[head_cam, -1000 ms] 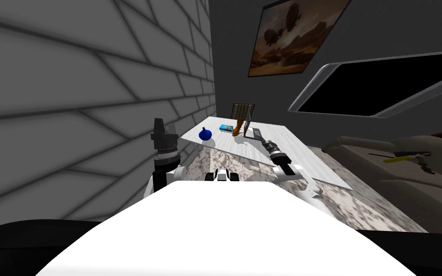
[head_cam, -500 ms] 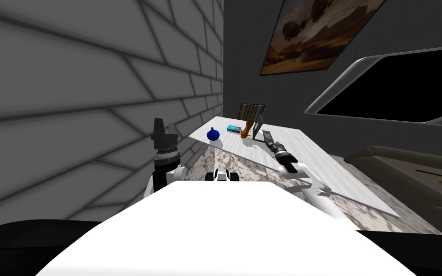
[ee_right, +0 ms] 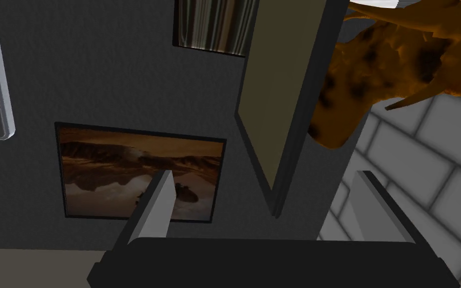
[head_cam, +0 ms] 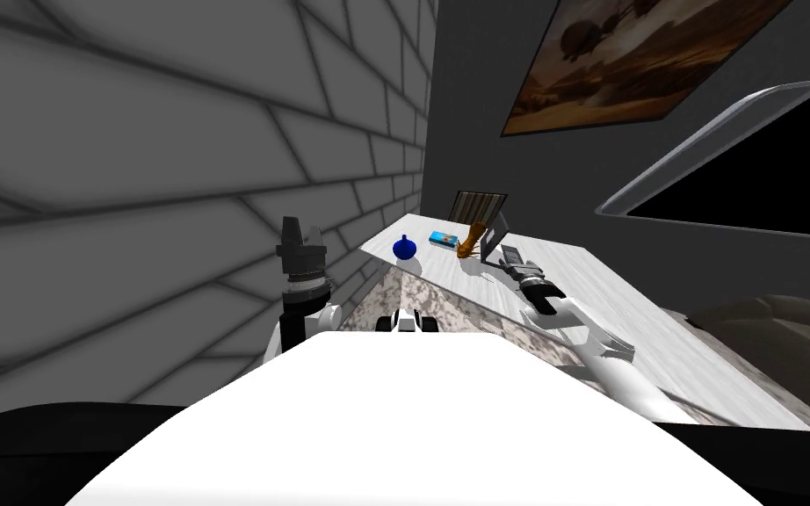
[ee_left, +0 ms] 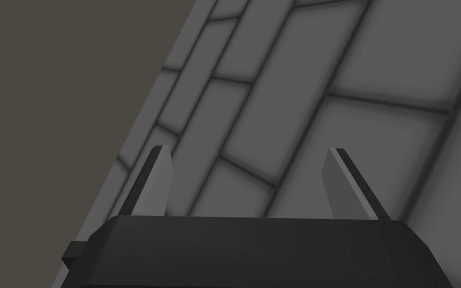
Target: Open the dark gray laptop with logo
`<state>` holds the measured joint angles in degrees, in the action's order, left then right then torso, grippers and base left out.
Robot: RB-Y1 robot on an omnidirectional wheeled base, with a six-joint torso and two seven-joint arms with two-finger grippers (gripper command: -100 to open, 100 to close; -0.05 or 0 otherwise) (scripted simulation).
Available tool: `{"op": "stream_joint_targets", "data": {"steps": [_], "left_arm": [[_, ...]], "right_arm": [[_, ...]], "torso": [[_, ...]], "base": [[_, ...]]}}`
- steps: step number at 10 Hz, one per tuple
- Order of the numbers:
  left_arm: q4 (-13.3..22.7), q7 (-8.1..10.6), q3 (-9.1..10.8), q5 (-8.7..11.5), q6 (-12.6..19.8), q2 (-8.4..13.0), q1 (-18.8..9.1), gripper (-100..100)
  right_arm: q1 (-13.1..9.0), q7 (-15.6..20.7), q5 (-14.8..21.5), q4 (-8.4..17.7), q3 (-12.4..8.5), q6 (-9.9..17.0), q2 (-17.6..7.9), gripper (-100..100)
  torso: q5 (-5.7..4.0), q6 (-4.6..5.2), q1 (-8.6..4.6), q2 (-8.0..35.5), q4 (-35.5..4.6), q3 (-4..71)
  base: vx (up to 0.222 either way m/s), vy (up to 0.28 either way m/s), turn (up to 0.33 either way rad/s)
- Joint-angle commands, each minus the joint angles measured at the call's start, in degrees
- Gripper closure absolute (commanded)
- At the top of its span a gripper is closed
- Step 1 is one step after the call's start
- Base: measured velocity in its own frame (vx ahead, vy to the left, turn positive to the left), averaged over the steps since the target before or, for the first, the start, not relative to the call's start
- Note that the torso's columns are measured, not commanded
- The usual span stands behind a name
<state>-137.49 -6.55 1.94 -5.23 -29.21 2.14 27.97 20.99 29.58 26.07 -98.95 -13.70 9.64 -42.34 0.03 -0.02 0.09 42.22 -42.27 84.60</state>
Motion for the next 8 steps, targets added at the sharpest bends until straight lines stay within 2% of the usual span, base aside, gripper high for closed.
{"op": "stream_joint_targets", "data": {"steps": [1,2,4,5,8], "left_arm": [[0.0,0.0,0.01,0.0,0.0,0.0,0.0,0],[0.0,0.0,0.01,0.0,0.0,0.0,0.0,0],[0.0,0.0,0.01,0.0,0.0,0.0,0.0,0],[0.0,0.0,0.01,0.0,0.0,0.0,0.0,0],[0.0,0.0,0.01,0.0,0.0,0.0,0.0,0]], "right_arm": [[-1.4,1.4,1.5,4.0,-0.6,2.2,-3.8,-100],[-1.4,1.4,1.5,4.0,-0.6,2.2,-3.8,-100],[-1.9,3.1,3.6,6.8,-1.5,4.5,-7.0,-100],[-1.9,3.1,3.6,6.8,-1.5,4.5,-7.0,-100],[-2.5,5.2,6.4,10.3,-2.7,7.4,-11.2,-100]], "torso": [[-0.04,0.05,-0.17,0.0,0.0,0.0],[-0.07,0.02,-0.22,0.1,0.0,-0.1],[-0.04,0.01,-0.13,0.1,0.0,-0.1],[0.0,0.0,-0.02,0.0,0.0,0.0],[0.0,-0.02,-0.04,0.0,0.0,0.0]], "base": [[0.035,0.072,0.13],[0.02,0.054,0.06],[0.034,0.067,0.156],[0.04,0.058,0.061],[0.048,0.08,0.151]]}}
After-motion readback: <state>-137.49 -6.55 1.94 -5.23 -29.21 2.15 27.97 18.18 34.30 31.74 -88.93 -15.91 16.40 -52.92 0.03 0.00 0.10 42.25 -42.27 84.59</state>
